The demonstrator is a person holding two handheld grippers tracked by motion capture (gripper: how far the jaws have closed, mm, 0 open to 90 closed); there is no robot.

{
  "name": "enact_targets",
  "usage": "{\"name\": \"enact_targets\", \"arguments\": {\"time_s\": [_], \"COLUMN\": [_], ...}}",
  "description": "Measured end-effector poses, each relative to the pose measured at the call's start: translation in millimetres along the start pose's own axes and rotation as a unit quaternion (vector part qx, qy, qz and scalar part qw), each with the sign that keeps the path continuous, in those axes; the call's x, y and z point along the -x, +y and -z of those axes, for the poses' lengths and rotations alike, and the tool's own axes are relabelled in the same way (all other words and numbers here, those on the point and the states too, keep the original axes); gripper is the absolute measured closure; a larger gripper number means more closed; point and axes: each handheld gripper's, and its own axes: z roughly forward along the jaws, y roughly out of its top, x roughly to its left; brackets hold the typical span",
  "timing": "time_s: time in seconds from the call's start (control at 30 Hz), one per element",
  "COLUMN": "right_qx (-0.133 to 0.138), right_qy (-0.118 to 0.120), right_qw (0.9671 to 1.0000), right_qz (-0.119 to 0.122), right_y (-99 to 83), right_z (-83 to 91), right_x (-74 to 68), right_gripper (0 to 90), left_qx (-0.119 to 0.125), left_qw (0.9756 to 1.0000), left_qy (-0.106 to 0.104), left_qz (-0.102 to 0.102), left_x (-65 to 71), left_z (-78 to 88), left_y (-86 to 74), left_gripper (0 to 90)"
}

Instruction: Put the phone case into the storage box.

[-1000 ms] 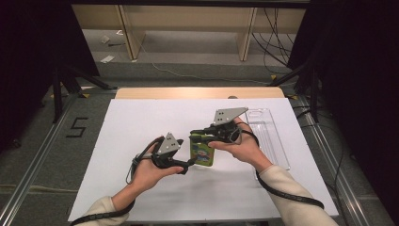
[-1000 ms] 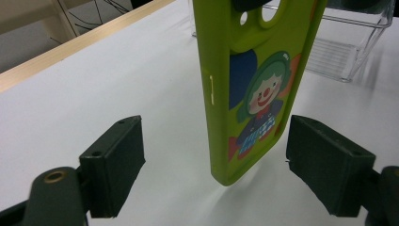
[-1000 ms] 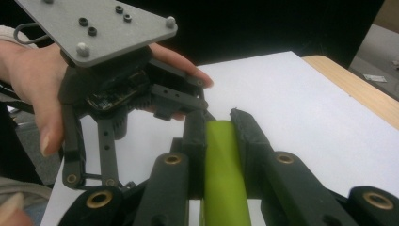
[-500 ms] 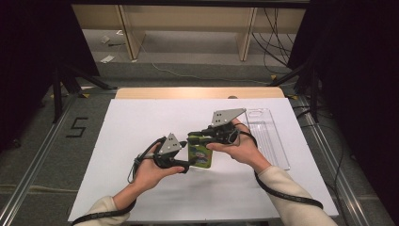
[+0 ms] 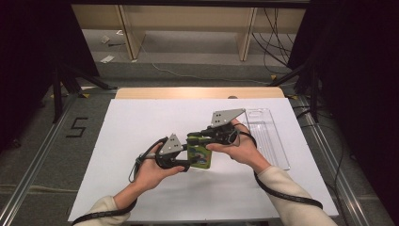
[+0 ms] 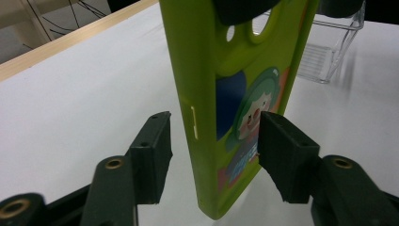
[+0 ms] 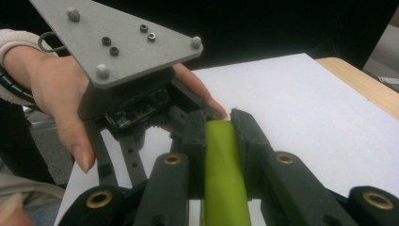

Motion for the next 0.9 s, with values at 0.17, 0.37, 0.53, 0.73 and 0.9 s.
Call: {"name": "enact_targets", "arguments": {"time_s": [0.17, 0.37, 0.53, 0.73, 0.9], "right_qx": [0.002, 0.006, 0.009, 0.013, 0.017], "right_qy": [0.002, 0.011, 0.018, 0.029, 0.034], "right_qw": [1.0000, 0.9999, 0.9998, 0.9995, 0.9993], "right_qz": [0.000, -0.002, -0.001, 0.000, 0.004], "right_y": [-0.7, -1.5, -1.2, -1.5, -0.5], "right_z": [0.5, 1.3, 1.5, 0.1, 0.9], "right_x": [1.0, 2.1, 1.9, 1.1, 0.8], "right_gripper": [77.5, 77.5, 77.5, 76.0, 75.9], "left_qx": [0.004, 0.005, 0.001, -0.003, -0.003], "left_qw": [0.9999, 0.9999, 0.9998, 0.9997, 0.9997], "left_qy": [-0.010, -0.011, -0.009, -0.006, -0.009], "left_qz": [0.001, -0.007, -0.017, -0.023, -0.023], "left_x": [-0.4, -0.1, -1.9, -3.8, -4.4], "left_z": [0.3, 1.8, 5.0, 8.4, 10.7], "left_y": [-0.4, 0.2, 1.2, 1.6, 2.9], "left_gripper": [53.6, 59.6, 65.4, 72.7, 75.6]}}
